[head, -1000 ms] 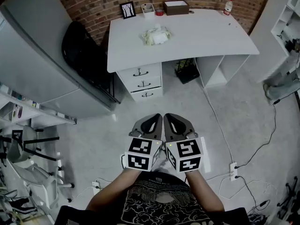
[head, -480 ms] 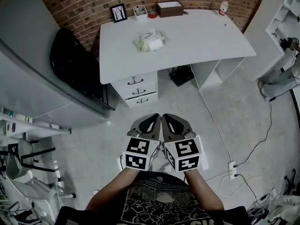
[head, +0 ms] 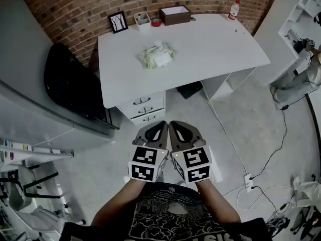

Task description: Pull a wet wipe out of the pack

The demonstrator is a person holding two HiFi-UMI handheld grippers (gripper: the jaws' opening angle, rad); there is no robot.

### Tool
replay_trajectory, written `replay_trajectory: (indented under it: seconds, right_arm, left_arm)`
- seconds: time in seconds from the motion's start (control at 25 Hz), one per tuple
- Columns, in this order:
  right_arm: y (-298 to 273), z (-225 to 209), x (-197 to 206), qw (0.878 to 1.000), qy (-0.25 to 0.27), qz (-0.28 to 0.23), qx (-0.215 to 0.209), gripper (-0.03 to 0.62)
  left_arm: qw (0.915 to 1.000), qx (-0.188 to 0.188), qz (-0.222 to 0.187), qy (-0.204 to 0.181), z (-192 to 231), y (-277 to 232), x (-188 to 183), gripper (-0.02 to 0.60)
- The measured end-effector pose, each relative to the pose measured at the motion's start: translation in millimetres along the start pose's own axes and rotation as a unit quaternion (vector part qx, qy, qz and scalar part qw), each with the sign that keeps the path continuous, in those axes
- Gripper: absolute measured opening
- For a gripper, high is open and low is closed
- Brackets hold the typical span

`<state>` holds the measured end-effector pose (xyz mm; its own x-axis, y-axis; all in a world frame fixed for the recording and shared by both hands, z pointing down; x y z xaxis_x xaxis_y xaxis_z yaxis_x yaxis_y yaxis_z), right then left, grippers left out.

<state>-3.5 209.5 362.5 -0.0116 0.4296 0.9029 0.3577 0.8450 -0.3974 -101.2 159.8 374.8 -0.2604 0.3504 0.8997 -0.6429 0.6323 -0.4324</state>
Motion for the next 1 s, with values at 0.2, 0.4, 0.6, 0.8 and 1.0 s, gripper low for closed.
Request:
replay_trajectory:
  seconds: [0.2,0.4,0.6,0.8,1.0]
  right_arm:
    - [-27.6,0.4,-18.5,1.000,-0.001,-0.004,0.014,0.017]
    - [-50.0,2.0,-31.4,1.000,-0.001,-0.003,0.022,0.017]
    - [-68.0,0.3,-38.0,1.000,-0.002,0.002,0.023,0.017]
    - [-81.2,-3.5,-41.9,1.000,-0.001,0.004,0.021,0.017]
    - [-93.3,-12.9,-45.8,1.000,-0.006,0.001,0.021,0.017]
  left_arm:
    - [0.9999,0.011,-0.006,-0.005,29.0,-13.0,-14.6,0.011]
    - [0.9998,0.018,-0.008,-0.007,53.1,-23.5,-24.5,0.011]
    - [0.9998,0.018,-0.014,0.000,69.9,-33.3,-30.7,0.011]
    - [0.9998,0.016,-0.014,0.002,80.5,-41.6,-32.8,0.011]
    - [0.9998,0.014,-0.015,0.001,88.1,-54.3,-36.6,0.011]
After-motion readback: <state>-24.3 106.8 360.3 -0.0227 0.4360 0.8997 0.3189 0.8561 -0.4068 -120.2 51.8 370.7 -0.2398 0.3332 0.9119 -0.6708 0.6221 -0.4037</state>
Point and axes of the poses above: the fingertips, and each gripper's own axes: y backward along the fingers, z to its left, x out of its underside, the point moved 9 cm from there along y, backward along the fingers, and after that the axes turned 12 degrees about -x, right-handed, at the moved point
